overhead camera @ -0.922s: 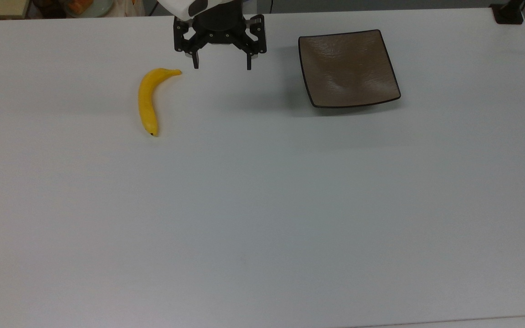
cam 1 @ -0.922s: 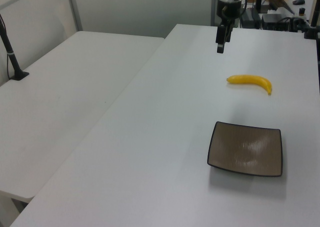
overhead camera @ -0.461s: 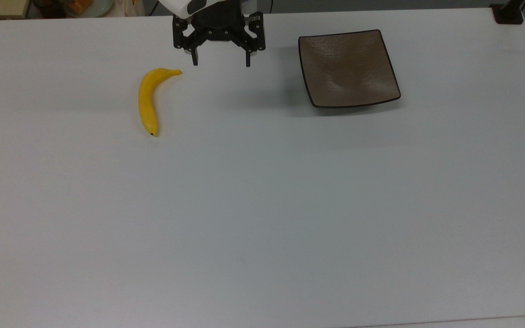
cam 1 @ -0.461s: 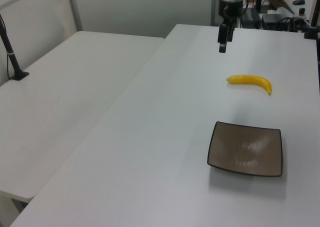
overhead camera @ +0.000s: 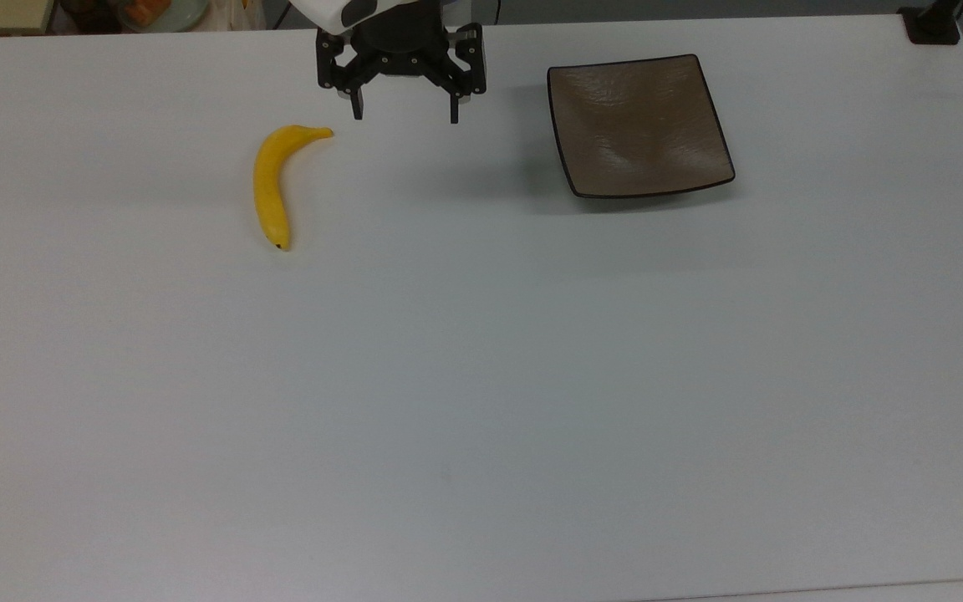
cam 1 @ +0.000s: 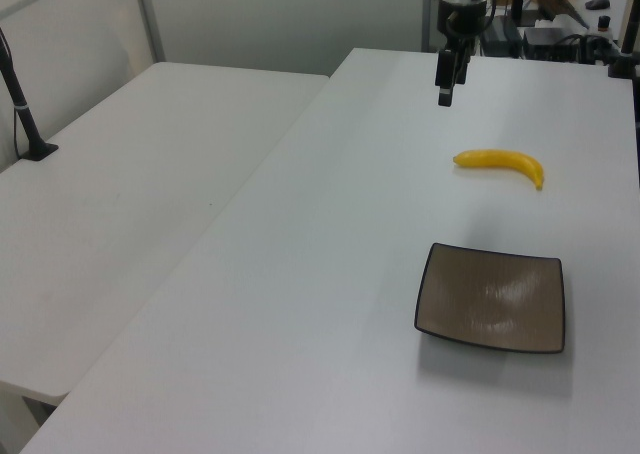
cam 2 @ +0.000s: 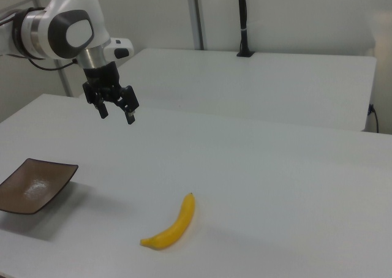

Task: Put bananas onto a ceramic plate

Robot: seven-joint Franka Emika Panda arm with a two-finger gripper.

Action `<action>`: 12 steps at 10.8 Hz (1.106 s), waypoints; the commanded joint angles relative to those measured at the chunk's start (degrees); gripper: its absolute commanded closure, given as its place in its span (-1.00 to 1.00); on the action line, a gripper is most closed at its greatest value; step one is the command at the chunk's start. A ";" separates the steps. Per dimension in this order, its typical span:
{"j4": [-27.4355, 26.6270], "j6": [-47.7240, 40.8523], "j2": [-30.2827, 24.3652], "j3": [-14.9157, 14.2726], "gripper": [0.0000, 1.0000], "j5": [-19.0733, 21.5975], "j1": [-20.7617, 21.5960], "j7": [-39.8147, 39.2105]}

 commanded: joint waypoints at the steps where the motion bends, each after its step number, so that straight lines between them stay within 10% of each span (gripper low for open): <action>1: -1.39 -0.68 -1.18 -0.35 -1.00 0.52 0.22 1.38; 12: -7.36 -1.03 -1.36 -1.92 -1.00 -4.92 -4.78 -6.68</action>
